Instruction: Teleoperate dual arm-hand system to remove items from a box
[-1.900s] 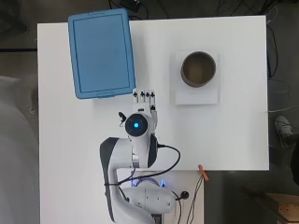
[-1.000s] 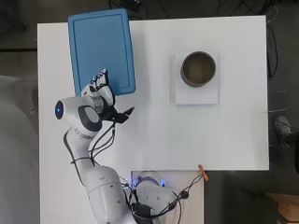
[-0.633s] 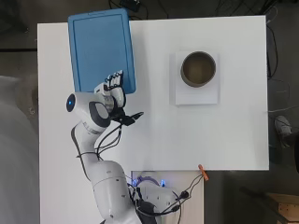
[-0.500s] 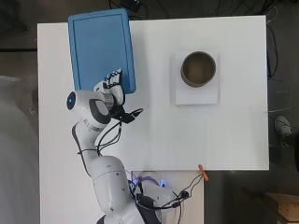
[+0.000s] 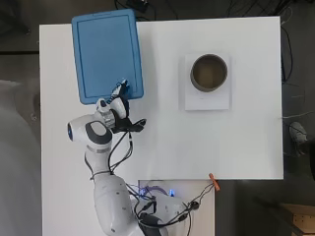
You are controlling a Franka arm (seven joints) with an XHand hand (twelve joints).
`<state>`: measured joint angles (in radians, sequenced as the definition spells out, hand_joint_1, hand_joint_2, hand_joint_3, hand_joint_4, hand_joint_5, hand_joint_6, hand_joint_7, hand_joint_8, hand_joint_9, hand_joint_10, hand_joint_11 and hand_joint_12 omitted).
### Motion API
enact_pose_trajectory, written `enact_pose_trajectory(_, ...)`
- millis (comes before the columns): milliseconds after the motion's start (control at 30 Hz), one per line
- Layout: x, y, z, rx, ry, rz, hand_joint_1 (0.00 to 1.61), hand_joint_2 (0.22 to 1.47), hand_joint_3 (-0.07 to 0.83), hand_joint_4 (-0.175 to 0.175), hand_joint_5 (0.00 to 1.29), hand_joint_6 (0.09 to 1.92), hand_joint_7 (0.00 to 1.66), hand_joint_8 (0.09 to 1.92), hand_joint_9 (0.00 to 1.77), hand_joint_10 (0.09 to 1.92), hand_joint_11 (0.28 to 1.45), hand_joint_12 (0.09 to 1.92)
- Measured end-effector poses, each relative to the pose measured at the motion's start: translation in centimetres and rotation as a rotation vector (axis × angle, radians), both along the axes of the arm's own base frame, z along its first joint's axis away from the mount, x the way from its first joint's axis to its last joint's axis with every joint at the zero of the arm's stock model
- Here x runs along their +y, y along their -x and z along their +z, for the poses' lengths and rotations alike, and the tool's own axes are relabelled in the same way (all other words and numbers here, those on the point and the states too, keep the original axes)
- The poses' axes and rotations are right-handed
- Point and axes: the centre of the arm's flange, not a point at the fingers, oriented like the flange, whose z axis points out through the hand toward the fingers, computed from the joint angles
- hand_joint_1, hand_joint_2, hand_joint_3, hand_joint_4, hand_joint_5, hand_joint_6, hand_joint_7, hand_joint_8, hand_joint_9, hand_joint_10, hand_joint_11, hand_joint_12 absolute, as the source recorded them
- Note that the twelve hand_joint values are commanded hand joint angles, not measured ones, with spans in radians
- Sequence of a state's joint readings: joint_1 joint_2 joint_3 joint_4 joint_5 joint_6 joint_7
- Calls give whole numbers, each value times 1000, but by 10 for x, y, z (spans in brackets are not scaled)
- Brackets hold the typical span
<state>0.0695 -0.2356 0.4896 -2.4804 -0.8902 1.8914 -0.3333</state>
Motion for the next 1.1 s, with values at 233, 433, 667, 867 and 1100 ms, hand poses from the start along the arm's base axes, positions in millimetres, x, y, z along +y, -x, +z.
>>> enact_pose_trajectory(233,-28,6,11,-57,-224,208,1330,1145,1,-153,963,880,853,1305,857,1152,760,243)
enact_pose_trajectory(433,-23,2,27,-74,-239,248,1360,1137,-1,-175,956,929,862,1275,881,1155,753,248)
enact_pose_trajectory(667,-18,-12,52,-162,-214,276,1307,1148,-1,-175,957,1065,842,1192,884,848,732,218)
enact_pose_trajectory(867,-28,-29,53,-125,-254,191,701,1119,0,36,708,271,763,87,848,87,652,87)
enact_pose_trajectory(1100,-45,-104,122,91,-690,-190,507,1073,-9,-17,574,87,855,87,982,87,654,87)
